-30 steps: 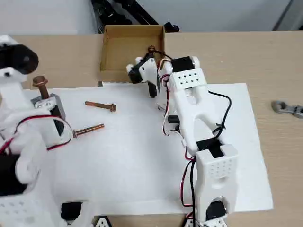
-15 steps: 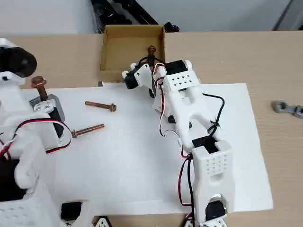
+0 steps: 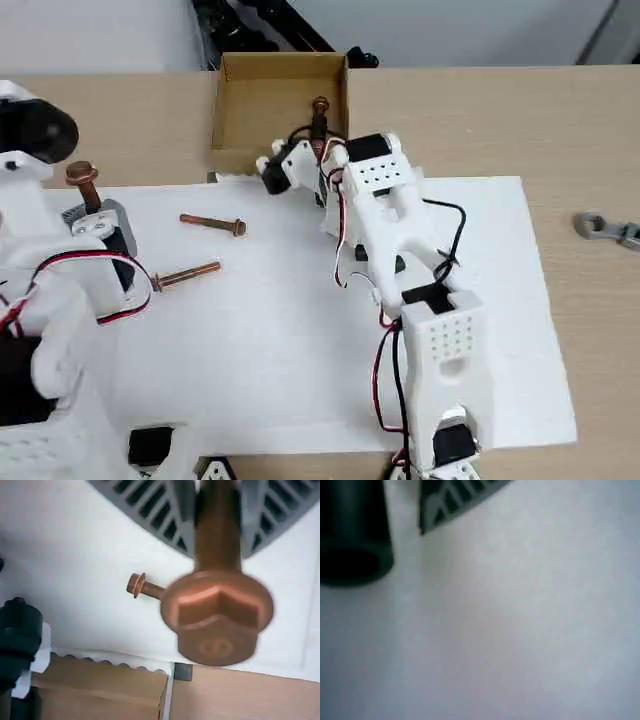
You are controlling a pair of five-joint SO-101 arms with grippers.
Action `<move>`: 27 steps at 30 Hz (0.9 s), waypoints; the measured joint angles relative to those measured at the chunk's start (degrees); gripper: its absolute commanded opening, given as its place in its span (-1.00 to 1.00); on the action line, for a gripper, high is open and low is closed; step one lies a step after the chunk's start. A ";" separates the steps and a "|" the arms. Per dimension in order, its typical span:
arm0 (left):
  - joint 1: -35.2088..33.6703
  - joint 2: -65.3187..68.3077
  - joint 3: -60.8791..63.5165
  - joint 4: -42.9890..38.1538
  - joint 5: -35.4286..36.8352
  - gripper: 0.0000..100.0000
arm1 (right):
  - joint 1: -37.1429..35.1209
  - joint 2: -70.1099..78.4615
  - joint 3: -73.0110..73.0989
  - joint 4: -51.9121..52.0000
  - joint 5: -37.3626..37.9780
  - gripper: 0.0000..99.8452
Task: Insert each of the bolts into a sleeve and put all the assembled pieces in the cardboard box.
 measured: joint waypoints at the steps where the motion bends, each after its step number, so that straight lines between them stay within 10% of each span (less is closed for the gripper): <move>1: 0.00 0.00 0.00 0.00 0.00 -0.99 | 0.00 0.70 -0.09 -0.35 0.00 -0.62; 27: 0.00 0.00 0.00 0.00 0.00 -0.99 | 0.44 3.25 -2.46 0.53 0.09 -0.98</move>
